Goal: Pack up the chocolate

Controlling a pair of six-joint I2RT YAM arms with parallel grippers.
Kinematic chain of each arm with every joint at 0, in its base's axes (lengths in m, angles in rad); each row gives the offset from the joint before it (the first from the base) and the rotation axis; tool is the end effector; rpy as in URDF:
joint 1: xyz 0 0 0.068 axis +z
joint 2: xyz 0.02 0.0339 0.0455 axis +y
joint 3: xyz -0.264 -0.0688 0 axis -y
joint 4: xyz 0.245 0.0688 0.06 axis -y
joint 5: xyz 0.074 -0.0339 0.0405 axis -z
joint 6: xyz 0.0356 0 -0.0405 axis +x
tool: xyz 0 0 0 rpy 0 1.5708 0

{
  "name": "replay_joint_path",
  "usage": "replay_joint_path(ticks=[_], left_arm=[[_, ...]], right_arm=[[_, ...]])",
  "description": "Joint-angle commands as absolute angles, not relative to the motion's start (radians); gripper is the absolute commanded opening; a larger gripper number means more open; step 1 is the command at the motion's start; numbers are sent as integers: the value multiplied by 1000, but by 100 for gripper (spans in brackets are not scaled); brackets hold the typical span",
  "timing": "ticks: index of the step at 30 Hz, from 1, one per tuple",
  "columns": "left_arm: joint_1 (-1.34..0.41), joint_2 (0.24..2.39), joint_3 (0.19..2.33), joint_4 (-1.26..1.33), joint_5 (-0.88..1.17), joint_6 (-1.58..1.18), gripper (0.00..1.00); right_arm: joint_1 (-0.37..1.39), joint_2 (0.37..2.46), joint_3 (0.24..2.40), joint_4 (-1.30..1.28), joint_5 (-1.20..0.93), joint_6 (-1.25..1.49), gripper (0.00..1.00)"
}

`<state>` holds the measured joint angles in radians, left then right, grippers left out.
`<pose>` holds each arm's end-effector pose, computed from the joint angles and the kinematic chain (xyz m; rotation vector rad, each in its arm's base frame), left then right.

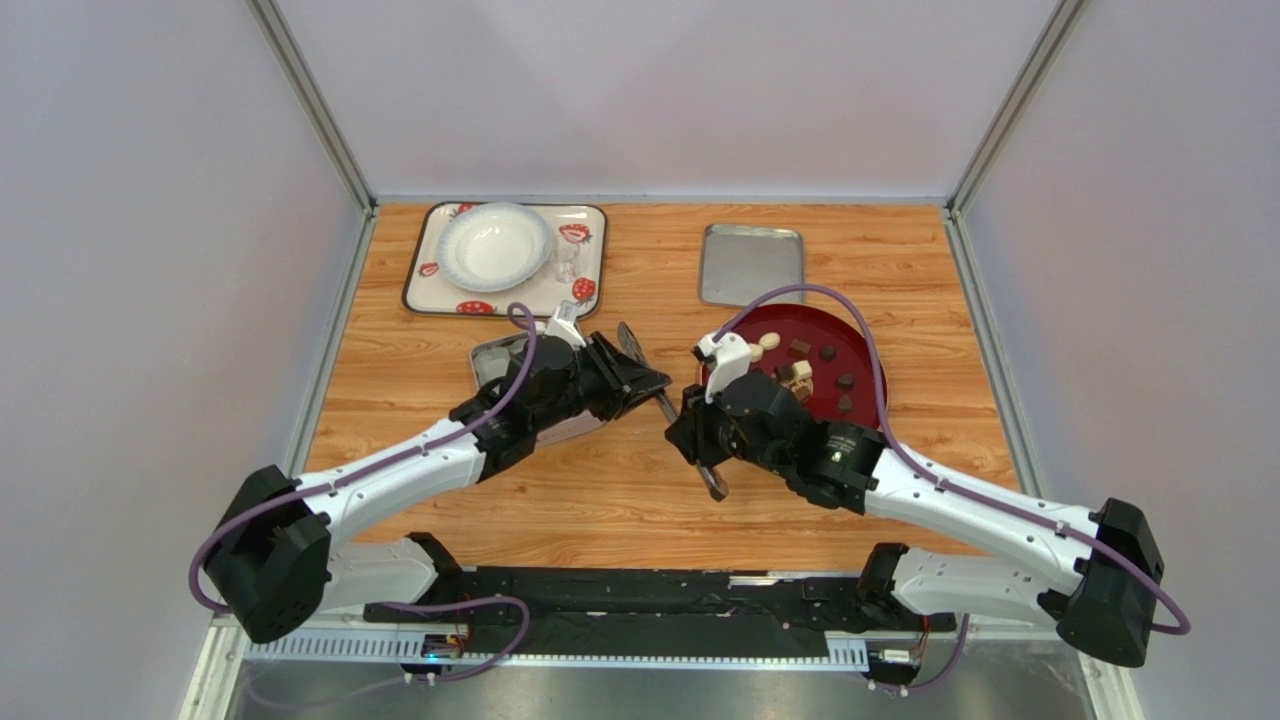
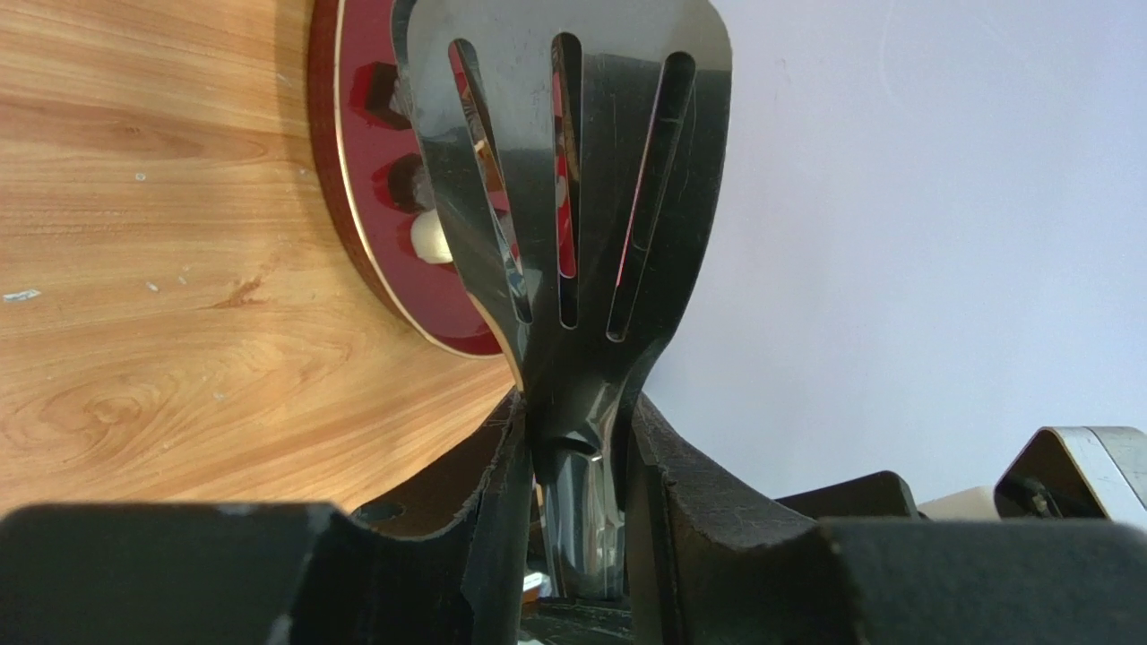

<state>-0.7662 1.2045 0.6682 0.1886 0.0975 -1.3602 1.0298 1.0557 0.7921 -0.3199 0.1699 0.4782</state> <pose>0.1918 -0.1894 0.2491 -0.5806 2.1582 -1.4218 0.1252 0.1968 0.2772 -0.5077 2.1682 0.6813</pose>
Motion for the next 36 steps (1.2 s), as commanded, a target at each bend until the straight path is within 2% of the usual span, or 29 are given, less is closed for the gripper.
replay_joint_path(ticks=[1, 3, 5, 6, 11, 23, 27, 30, 31, 33, 34, 36], left_arm=[[-775, 1206, 658, 219, 110, -1374, 22], [-778, 1207, 650, 227, 112, -1399, 10], [-781, 1212, 637, 238, 115, -1434, 2], [-781, 1213, 632, 253, 118, -1445, 1], [-784, 1212, 621, 259, 117, -1485, 0], [-785, 1160, 637, 202, 74, -1482, 0], [-785, 1152, 635, 199, 72, -1483, 0], [-785, 1147, 632, 199, 69, -1485, 0], [-785, 1143, 634, 198, 71, -1483, 2], [-785, 1137, 635, 187, 66, -1471, 8], [-785, 1126, 638, 177, 58, -1454, 15], [-784, 1106, 650, 121, 29, -1421, 22]], right_arm=[[1031, 1061, 854, -297, 147, 495, 28], [1032, 1068, 853, -298, 147, 500, 30], [1029, 1069, 850, -291, 147, 500, 34], [1031, 1068, 845, -291, 153, 499, 36], [1032, 1071, 847, -302, 163, 482, 43], [1048, 1157, 891, -365, 187, 469, 43], [1057, 1170, 902, -373, 209, 469, 37], [1058, 1172, 910, -385, 224, 469, 29], [1058, 1172, 913, -397, 225, 469, 21], [1060, 1169, 926, -411, 232, 468, 15], [1060, 1167, 930, -431, 236, 466, 11], [1058, 1161, 945, -466, 242, 462, 8]])
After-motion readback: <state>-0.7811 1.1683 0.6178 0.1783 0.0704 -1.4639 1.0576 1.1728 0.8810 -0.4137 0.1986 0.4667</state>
